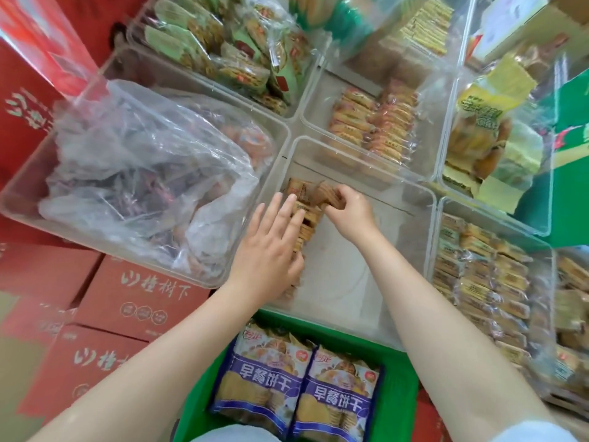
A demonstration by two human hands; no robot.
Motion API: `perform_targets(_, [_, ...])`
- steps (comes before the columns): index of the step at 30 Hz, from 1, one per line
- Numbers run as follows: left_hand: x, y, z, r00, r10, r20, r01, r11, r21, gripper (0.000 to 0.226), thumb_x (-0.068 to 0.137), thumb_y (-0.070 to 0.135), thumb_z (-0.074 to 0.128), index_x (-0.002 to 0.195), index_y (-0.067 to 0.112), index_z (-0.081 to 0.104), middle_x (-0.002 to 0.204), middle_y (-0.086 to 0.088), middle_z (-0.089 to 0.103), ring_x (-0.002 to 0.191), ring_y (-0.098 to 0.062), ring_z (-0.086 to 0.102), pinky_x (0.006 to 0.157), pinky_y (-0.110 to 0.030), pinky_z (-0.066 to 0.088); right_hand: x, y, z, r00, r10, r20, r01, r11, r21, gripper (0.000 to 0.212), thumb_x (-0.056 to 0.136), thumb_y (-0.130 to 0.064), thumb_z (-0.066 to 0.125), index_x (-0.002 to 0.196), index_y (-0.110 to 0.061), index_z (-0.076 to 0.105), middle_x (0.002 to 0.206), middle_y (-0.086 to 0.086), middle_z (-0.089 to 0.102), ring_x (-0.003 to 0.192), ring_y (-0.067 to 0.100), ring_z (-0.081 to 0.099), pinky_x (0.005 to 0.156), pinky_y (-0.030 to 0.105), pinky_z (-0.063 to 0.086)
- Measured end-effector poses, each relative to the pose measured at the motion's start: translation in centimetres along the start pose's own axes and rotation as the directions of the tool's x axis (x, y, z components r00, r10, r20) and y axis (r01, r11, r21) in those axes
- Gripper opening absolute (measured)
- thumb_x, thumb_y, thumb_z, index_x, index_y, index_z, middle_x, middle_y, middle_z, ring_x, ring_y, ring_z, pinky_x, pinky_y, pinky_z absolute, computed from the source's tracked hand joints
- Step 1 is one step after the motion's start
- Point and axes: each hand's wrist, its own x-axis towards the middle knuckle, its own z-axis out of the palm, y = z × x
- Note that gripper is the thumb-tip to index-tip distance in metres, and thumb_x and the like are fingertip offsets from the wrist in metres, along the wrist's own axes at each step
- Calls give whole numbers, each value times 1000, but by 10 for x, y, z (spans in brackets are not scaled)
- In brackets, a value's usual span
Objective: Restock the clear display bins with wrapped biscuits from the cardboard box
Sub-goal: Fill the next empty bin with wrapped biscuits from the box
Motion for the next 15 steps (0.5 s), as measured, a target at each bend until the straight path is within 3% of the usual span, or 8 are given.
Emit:
perform_targets(2, [22,7,0,999,14,47,-14,1000,-13,71,91,33,56,153,4,37,162,-18,29,152,-34,22,125,-48,8,-4,5,-2,999,37,-36,-35,998,49,23,88,-22,70,110,-18,67,96,-1,68,88,17,59,69,25,36])
perform_targets(5, [61,17,8,972,31,234,-48,996,70,74,98,37,42,159,6,15,167,-16,11,155,-32,7,124,-45,-3,-7,17,-5,997,72,-36,-69,994,85,23,88,-20,72,109,-13,66,95,3,68,90,22,62,67,23,36])
perform_targets(9, [76,16,27,880,-23,474,-21,996,87,83,97,43,46,160,9,4,169,-13,3,155,-31,1,124,-48,10,-8,29,-10,991,127,-44,-124,990,70,36,90,-14,68,124,-13,59,107,0,63,94,19,56,76,24,37])
perform_targets(11, [74,17,31,868,-40,495,-29,991,131,85,97,52,46,160,9,9,166,-14,14,153,-32,11,121,-50,17,-6,34,-11,988,137,-67,-132,988,82,38,90,-11,67,126,-13,59,109,1,64,98,20,57,83,26,41])
perform_targets(15, [77,21,30,922,-63,383,-6,984,176,76,99,53,36,159,10,15,144,-9,44,132,-29,39,107,-47,31,-1,40,-2,975,157,-159,-141,985,103,38,87,-12,69,124,-16,62,118,10,65,109,30,61,99,39,47])
